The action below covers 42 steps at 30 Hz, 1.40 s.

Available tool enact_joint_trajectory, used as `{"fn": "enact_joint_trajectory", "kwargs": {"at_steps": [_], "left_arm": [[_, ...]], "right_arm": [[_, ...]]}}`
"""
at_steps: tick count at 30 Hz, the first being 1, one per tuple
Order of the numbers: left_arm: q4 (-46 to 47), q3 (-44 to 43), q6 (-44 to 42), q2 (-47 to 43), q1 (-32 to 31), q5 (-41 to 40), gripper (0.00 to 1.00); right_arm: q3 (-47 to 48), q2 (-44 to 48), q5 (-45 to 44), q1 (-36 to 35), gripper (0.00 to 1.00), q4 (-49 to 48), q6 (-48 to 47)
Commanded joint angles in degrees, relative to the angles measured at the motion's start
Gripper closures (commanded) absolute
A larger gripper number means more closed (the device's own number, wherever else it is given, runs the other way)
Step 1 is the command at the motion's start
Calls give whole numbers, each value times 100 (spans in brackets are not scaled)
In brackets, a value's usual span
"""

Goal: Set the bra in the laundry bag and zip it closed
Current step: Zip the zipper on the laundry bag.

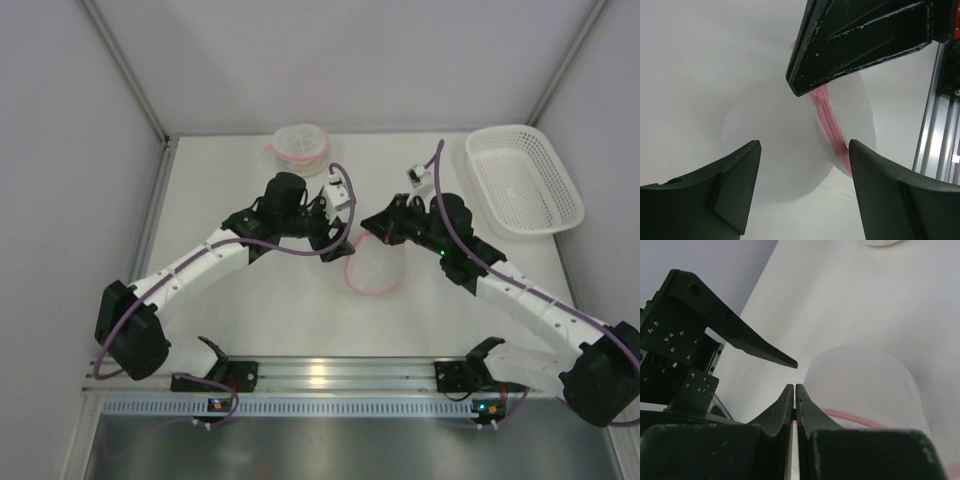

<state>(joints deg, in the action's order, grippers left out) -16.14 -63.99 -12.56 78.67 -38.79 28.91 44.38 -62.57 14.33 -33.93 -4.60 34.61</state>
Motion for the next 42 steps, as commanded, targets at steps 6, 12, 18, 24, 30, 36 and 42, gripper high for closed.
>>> {"fn": "enact_joint_trajectory", "kwargs": {"at_steps": [6, 12, 18, 24, 30, 36, 42], "left_arm": [[558, -79, 692, -1, 3, 678, 24], [1253, 167, 2168, -326, -94, -498, 21], [1307, 53, 3232, -432, -278, -1053, 23], [736, -535, 3646, -186, -1085, -2186, 23], [718, -361, 4120, -10, -1693, -3522, 23], [718, -351, 3902, 393, -2325, -4646, 23], [770, -580, 3778, 973, -2730, -5228, 23]], "right_arm": [[115, 236, -877, 45, 100, 170, 133], [44, 403, -1704, -52, 100, 284, 248], [158, 324, -2117, -131, 100, 443, 275], [282, 298, -2461, -280, 100, 671, 169], [308, 298, -2479, -289, 100, 715, 213], [396, 376, -2479, -281, 100, 873, 222], [352, 482, -2400, -281, 100, 935, 160]]}}
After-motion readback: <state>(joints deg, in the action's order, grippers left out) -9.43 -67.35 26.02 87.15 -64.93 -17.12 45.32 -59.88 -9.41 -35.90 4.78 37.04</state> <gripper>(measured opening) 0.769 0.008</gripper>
